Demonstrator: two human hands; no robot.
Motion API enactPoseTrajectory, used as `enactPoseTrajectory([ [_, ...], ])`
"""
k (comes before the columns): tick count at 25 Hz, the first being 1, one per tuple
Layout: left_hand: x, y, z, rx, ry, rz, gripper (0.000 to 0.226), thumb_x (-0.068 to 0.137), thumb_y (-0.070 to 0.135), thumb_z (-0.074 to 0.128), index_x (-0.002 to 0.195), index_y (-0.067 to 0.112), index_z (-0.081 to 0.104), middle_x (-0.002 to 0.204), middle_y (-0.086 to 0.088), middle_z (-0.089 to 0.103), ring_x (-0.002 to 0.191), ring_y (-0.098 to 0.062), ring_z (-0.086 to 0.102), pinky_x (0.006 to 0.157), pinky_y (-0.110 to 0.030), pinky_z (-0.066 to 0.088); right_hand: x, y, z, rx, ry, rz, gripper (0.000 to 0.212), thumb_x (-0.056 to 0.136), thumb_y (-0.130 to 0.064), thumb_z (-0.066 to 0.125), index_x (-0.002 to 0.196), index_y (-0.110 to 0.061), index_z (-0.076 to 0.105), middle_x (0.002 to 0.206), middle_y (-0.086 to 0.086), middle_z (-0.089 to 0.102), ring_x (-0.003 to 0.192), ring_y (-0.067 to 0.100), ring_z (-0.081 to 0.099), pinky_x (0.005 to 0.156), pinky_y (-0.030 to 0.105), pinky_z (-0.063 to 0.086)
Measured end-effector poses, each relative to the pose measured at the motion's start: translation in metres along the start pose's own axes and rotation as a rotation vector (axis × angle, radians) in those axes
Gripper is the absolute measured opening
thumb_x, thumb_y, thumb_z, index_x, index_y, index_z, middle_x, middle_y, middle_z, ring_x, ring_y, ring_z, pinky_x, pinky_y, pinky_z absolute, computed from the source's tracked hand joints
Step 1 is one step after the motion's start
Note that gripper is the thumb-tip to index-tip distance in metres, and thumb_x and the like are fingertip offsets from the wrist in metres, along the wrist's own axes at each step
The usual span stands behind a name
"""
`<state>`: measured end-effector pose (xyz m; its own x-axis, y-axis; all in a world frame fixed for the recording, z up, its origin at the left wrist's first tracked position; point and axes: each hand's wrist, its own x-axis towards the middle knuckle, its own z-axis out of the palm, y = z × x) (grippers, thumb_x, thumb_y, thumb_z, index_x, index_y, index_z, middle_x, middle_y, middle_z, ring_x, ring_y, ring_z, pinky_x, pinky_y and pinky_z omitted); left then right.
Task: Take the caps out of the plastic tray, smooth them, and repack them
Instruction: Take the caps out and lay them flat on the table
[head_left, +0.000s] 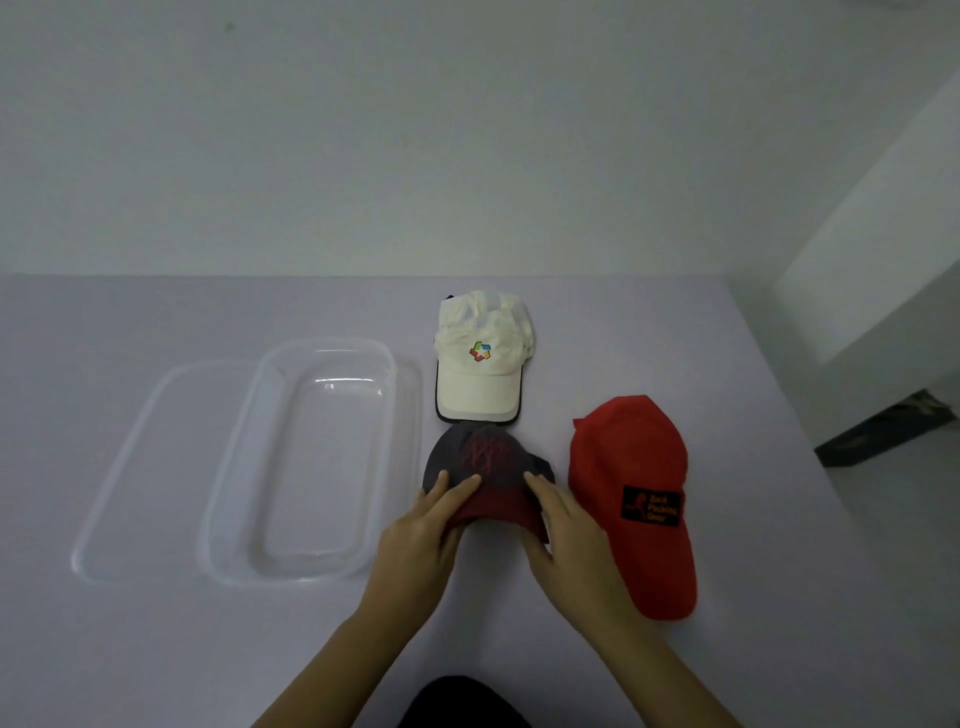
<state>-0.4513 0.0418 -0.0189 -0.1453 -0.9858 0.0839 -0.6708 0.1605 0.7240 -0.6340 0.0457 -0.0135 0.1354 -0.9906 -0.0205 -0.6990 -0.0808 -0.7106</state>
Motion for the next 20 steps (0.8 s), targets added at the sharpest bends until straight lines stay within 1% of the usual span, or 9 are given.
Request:
enactPoseTrajectory([
  [3,0.007,0.007,-0.008,-0.078,0.01,-0.008,0.044,0.085,0.043,0.05,0.129,0.042,0.047,0.139,-0.013,0.049,0.129,-0.029,0.046,0.103,-0.048,0.044,0.01,0.001,0.004,-0.146,0.149,-0.096,0.064,0.075,0.005,0.07,0.134,-0.009,0.048,0.126,0.012,0.062,0.106,0.028,0.063,0.092,0.037,0.053],
  [5,0.01,0.005,-0.015,-0.123,0.073,0.056,0.046,0.086,0.051,0.049,0.124,0.026,0.056,0.13,-0.005,0.053,0.127,-0.009,0.041,0.105,-0.046,0.04,0.012,-0.001,0.002,-0.183,0.206,-0.174,0.066,0.067,0.008,0.075,0.127,-0.009,0.055,0.109,0.01,0.07,0.086,0.025,0.068,0.076,0.033,0.057],
  [7,0.011,0.004,-0.016,-0.144,0.093,0.081,0.053,0.087,0.059,0.04,0.119,0.022,0.062,0.126,-0.008,0.058,0.126,-0.01,0.041,0.108,-0.043,0.036,0.01,-0.006,-0.003,-0.179,0.221,-0.205,0.064,0.066,0.008,0.076,0.125,-0.011,0.058,0.1,0.007,0.072,0.077,0.021,0.066,0.072,0.028,0.055],
  [10,0.004,0.009,-0.013,-0.163,0.053,-0.012,0.036,0.089,0.04,0.051,0.123,0.031,0.058,0.135,-0.013,0.053,0.132,-0.035,0.038,0.107,-0.037,0.032,0.009,-0.01,-0.008,-0.126,0.249,-0.233,0.06,0.07,0.006,0.075,0.126,-0.01,0.057,0.107,0.007,0.071,0.087,0.02,0.066,0.085,0.022,0.046],
  [11,0.0,0.011,-0.011,-0.175,0.056,-0.016,0.036,0.088,0.036,0.053,0.124,0.036,0.055,0.138,-0.011,0.051,0.134,-0.036,0.037,0.107,-0.034,0.032,0.008,-0.011,-0.011,-0.097,0.258,-0.235,0.061,0.07,0.005,0.075,0.126,-0.01,0.057,0.113,0.007,0.069,0.095,0.02,0.065,0.09,0.024,0.046],
  [13,-0.004,0.015,-0.014,-0.199,0.085,-0.008,0.037,0.088,0.05,0.046,0.124,0.043,0.047,0.14,-0.009,0.049,0.136,-0.031,0.035,0.109,-0.027,0.03,0.008,-0.013,-0.013,-0.075,0.261,-0.213,0.063,0.07,0.004,0.075,0.128,-0.01,0.055,0.121,0.007,0.064,0.108,0.022,0.061,0.097,0.033,0.048],
  [16,-0.008,0.019,-0.015,-0.229,0.148,0.043,0.046,0.088,0.061,0.036,0.128,0.041,0.044,0.138,-0.008,0.051,0.137,-0.027,0.033,0.11,-0.015,0.027,0.005,-0.016,-0.013,-0.053,0.258,-0.189,0.061,0.074,0.004,0.066,0.132,-0.006,0.05,0.12,0.013,0.064,0.106,0.027,0.064,0.091,0.039,0.054],
  [18,-0.01,0.024,-0.013,-0.314,0.2,0.034,0.034,0.091,0.046,0.047,0.125,0.042,0.047,0.135,-0.006,0.053,0.137,-0.023,0.035,0.109,-0.015,0.03,0.003,-0.022,-0.011,0.007,0.283,-0.18,0.054,0.077,-0.004,0.058,0.131,-0.005,0.051,0.112,0.014,0.068,0.095,0.026,0.069,0.083,0.037,0.057],
  [20,-0.014,0.034,-0.006,-0.454,0.243,-0.002,0.041,0.087,0.021,0.051,0.12,0.045,0.052,0.131,-0.002,0.054,0.133,-0.018,0.038,0.106,-0.013,0.033,0.003,-0.028,-0.009,0.088,0.328,-0.145,0.049,0.078,-0.011,0.054,0.127,-0.003,0.054,0.107,0.014,0.07,0.09,0.025,0.07,0.08,0.037,0.058],
])
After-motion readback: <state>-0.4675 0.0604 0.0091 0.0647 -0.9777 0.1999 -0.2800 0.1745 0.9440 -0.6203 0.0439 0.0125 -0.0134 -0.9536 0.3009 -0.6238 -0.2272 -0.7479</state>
